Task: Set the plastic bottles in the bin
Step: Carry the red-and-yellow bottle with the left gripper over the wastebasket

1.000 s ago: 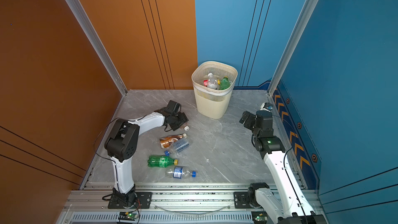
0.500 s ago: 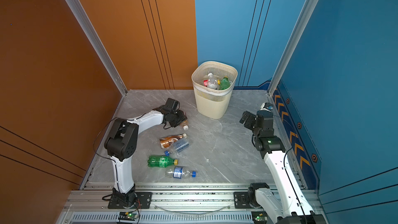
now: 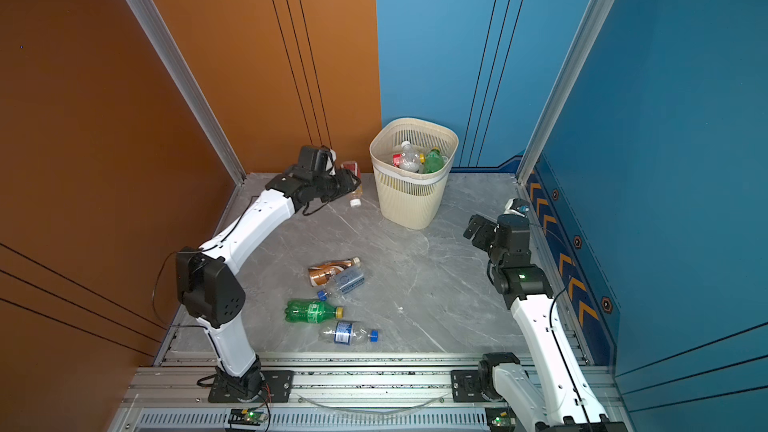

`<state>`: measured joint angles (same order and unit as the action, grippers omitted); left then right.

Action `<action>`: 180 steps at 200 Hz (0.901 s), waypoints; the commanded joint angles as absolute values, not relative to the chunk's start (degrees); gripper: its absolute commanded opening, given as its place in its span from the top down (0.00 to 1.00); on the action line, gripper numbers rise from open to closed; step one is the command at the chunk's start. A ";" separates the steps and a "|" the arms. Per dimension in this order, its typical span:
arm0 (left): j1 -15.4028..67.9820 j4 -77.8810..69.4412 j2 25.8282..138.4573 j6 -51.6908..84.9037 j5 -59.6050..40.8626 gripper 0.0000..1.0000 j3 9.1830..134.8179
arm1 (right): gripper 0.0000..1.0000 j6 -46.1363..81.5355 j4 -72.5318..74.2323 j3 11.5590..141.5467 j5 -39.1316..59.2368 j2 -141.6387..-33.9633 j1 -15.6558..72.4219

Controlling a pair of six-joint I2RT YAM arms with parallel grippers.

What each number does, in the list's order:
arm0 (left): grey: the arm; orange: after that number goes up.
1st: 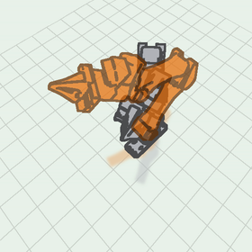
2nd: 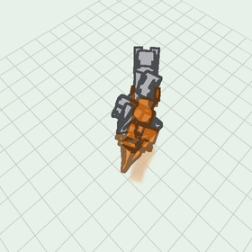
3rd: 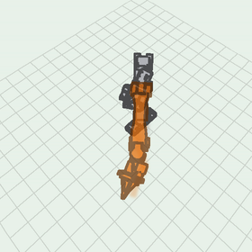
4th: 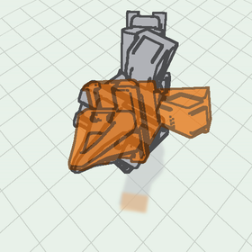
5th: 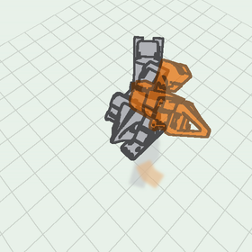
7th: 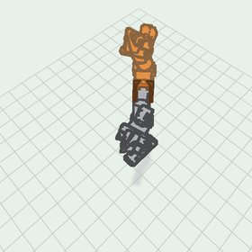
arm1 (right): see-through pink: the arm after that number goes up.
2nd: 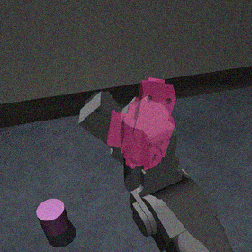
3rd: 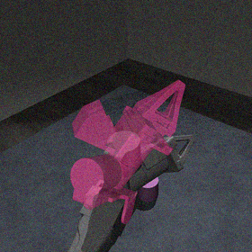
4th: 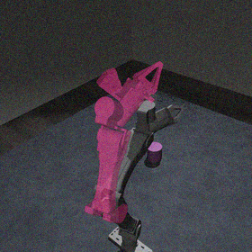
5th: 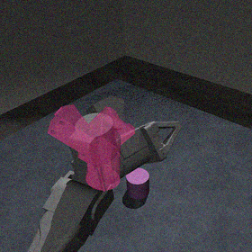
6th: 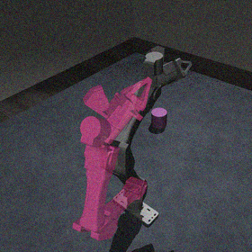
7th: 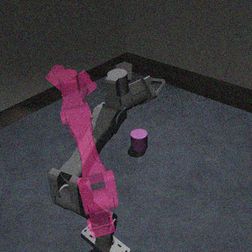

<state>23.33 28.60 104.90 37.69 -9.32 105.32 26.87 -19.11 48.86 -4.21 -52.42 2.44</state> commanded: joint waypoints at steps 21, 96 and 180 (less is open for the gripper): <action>24.93 37.42 106.05 27.50 -11.53 0.59 120.76 | 0.00 26.19 -21.53 48.13 -3.07 -50.52 1.67; 27.94 38.32 122.39 28.77 -13.49 0.58 147.71 | 0.00 25.80 -24.11 48.64 -3.07 -47.91 1.08; 27.25 27.00 134.93 35.42 -13.70 0.48 156.15 | 0.00 25.17 -28.04 50.23 -2.73 -43.43 -1.91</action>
